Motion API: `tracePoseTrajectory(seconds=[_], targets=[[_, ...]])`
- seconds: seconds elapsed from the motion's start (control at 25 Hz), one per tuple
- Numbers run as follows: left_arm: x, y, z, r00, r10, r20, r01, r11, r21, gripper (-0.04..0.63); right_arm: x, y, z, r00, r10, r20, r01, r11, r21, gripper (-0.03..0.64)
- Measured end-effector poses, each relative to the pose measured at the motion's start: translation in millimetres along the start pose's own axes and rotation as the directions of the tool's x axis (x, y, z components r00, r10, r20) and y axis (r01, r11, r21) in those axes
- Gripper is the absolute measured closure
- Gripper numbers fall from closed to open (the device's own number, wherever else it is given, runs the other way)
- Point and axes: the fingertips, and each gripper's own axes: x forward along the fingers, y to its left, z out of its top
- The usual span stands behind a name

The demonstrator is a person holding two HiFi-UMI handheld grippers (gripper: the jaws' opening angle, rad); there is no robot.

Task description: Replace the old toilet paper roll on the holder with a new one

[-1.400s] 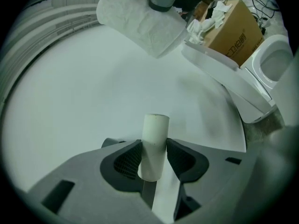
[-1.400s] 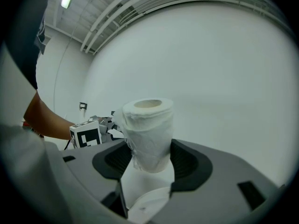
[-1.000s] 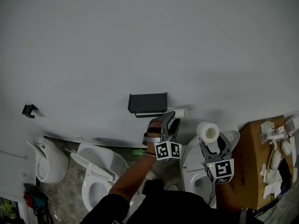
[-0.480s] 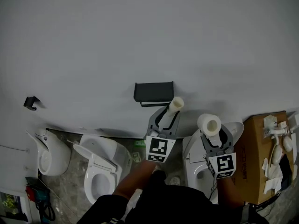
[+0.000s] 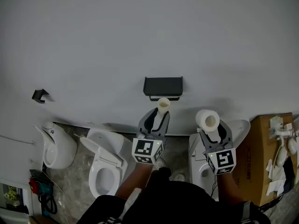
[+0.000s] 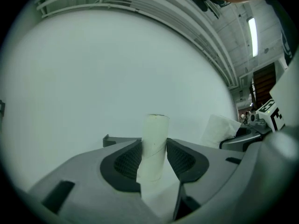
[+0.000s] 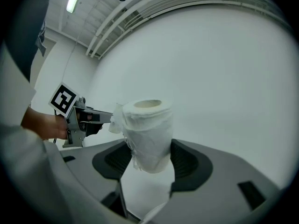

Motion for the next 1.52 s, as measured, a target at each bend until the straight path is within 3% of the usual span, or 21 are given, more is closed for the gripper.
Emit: tracePoseTrajectory(seconds=[0.52, 0.72, 0.92, 1.04, 1.2, 1.52], targets=[[-37, 29, 0, 0.997, 0.075, 0.019, -0.074, 0.996, -0.041, 0.426, 26, 23, 7, 0.998, 0.063, 0.014, -0.063, 0.998, 0.002, 0.364], [-47, 36, -4, 0.996, 0.089, 0.009, -0.089, 0.996, -0.028, 0.426, 47, 22, -10, 0.996, 0.085, 0.005, -0.085, 0.984, 0.154, 0.364], [-56, 53, -8, 0.993, 0.117, -0.006, -0.117, 0.993, -0.031, 0.426, 75, 15, -20, 0.995, 0.09, 0.03, -0.095, 0.931, 0.353, 0.364], [-59, 63, -8, 0.991, 0.133, -0.009, -0.134, 0.991, -0.025, 0.426, 91, 12, -25, 0.993, 0.101, 0.061, -0.118, 0.868, 0.482, 0.365], [-64, 71, -10, 0.989, 0.144, -0.02, -0.144, 0.99, -0.008, 0.426, 106, 5, -33, 0.989, 0.101, 0.11, -0.148, 0.752, 0.642, 0.367], [-71, 80, -14, 0.987, 0.156, -0.023, -0.157, 0.988, -0.011, 0.426, 123, -6, -44, 0.977, 0.049, 0.209, -0.208, 0.46, 0.863, 0.367]])
